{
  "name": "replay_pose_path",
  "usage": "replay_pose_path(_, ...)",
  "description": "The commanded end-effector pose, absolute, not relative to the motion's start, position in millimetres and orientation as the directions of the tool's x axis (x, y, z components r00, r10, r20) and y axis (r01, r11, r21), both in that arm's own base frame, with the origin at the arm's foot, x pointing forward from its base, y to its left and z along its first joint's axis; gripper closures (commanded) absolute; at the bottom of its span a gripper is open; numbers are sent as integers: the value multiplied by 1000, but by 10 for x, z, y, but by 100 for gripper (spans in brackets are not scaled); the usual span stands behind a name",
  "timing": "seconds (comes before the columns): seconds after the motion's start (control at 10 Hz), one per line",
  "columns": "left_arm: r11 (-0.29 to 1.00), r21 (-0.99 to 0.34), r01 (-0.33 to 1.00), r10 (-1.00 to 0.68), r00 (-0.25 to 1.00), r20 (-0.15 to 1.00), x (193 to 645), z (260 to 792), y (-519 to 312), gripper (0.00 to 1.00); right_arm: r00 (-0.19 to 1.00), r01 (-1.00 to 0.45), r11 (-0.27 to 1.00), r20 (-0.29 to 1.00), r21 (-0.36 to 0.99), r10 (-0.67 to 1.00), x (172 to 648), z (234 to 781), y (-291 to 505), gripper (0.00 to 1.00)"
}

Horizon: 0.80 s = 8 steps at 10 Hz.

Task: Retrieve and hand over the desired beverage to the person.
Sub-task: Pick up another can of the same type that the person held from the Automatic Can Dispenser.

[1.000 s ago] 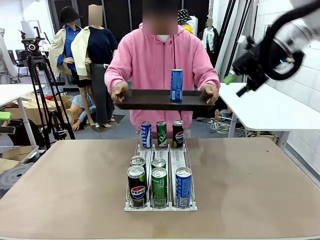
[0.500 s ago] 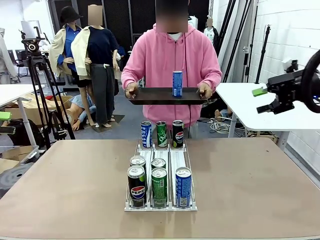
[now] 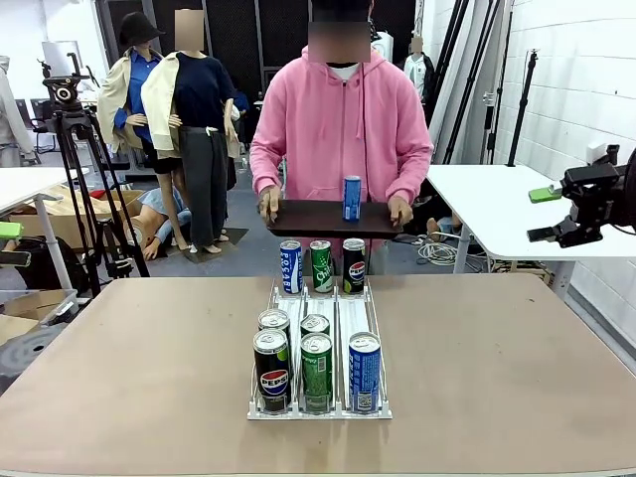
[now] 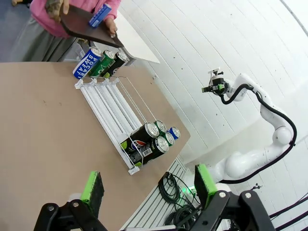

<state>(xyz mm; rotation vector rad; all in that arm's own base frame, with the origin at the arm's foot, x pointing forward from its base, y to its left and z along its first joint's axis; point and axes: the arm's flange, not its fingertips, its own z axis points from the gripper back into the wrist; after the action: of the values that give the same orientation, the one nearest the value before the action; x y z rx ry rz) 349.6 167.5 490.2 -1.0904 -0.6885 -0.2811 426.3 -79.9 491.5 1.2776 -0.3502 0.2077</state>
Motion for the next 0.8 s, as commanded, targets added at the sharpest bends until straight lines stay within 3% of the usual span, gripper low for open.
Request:
replay_pose_path(0.0, 439, -719, 539, 126, 755, 643, 3485, 4916, 1681, 0, 936, -328, 216, 347, 920, -55, 4355, 4835, -957, 0)
replay_pose_path(0.5, 439, -719, 539, 126, 755, 643, 3485, 4916, 1681, 0, 958, -279, 221, 286, 935, -2, 4327, 4780, -1039, 0)
replay_pose_path(0.7, 439, -719, 539, 126, 755, 643, 3485, 4916, 1681, 0, 951, -280, 242, 302, 929, -61, 4337, 4667, -1063, 0)
